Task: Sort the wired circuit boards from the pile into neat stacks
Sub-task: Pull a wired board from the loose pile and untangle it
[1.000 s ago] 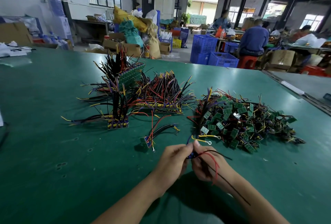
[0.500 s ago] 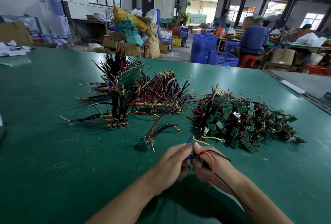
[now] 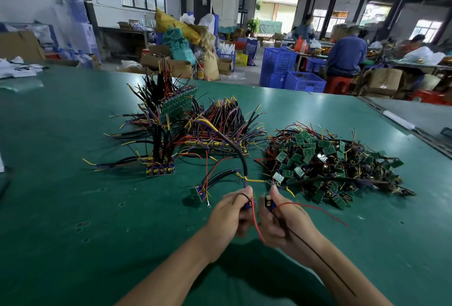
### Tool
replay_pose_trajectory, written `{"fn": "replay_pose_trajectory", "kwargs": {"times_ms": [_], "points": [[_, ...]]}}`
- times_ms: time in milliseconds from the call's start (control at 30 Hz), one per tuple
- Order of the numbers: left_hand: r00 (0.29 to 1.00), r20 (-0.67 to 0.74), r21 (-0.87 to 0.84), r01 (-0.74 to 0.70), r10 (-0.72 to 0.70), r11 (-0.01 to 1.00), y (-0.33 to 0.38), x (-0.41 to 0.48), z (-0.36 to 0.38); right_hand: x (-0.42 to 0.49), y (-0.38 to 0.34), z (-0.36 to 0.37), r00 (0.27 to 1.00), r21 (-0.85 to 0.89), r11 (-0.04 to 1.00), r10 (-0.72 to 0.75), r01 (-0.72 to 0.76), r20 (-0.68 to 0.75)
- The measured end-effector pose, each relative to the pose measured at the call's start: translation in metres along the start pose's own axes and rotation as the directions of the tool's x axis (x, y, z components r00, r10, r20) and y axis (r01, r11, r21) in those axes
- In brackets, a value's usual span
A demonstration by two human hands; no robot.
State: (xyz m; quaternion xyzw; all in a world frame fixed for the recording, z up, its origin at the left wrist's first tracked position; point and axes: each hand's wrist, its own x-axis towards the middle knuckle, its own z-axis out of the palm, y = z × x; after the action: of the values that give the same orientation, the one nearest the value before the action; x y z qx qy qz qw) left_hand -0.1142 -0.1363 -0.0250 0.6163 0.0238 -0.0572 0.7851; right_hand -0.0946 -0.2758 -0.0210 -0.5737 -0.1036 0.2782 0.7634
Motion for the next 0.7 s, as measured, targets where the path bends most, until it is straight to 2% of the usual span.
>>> {"fn": "replay_pose_trajectory", "kwargs": {"times_ms": [67, 133, 233, 300, 400, 467, 567, 700], "points": [[0.998, -0.035, 0.011, -0.042, 0.043, 0.999, 0.002, 0.004, -0.002, 0.001, -0.003, 0.001, 0.999, 0.082, 0.996, 0.032, -0.029, -0.031], [0.994, -0.069, 0.034, -0.087, 0.089, 0.996, 0.003, 0.009, -0.007, 0.000, -0.006, -0.001, 0.999, 0.130, 0.992, 0.004, 0.003, -0.051], [0.986, -0.147, 0.069, -0.068, 0.078, 0.995, -0.001, 0.016, -0.014, -0.001, -0.010, -0.007, 0.994, 0.178, 0.983, -0.026, 0.045, -0.107], [0.972, -0.209, 0.207, -0.061, 0.105, 0.976, -0.006, 0.019, -0.017, 0.001, -0.010, -0.010, 0.989, 0.201, 0.978, -0.019, 0.049, -0.149], [0.929, -0.239, 0.578, -0.097, 0.282, 0.810, -0.012, 0.022, -0.025, 0.007, -0.008, -0.017, 0.963, 0.210, 0.975, -0.012, 0.071, -0.269], [0.913, -0.210, 0.721, -0.097, 0.349, 0.686, -0.014, 0.020, -0.029, 0.009, -0.005, -0.022, 0.948, 0.203, 0.977, -0.001, 0.069, -0.319], [0.894, -0.231, 0.873, 0.018, 0.383, 0.487, -0.017, 0.019, -0.032, 0.009, -0.003, -0.028, 0.942, 0.191, 0.978, -0.010, 0.079, -0.337], [0.898, -0.245, 0.952, 0.151, 0.365, 0.268, -0.017, 0.019, -0.037, 0.010, -0.002, -0.030, 0.937, 0.189, 0.979, -0.005, 0.076, -0.350]]}}
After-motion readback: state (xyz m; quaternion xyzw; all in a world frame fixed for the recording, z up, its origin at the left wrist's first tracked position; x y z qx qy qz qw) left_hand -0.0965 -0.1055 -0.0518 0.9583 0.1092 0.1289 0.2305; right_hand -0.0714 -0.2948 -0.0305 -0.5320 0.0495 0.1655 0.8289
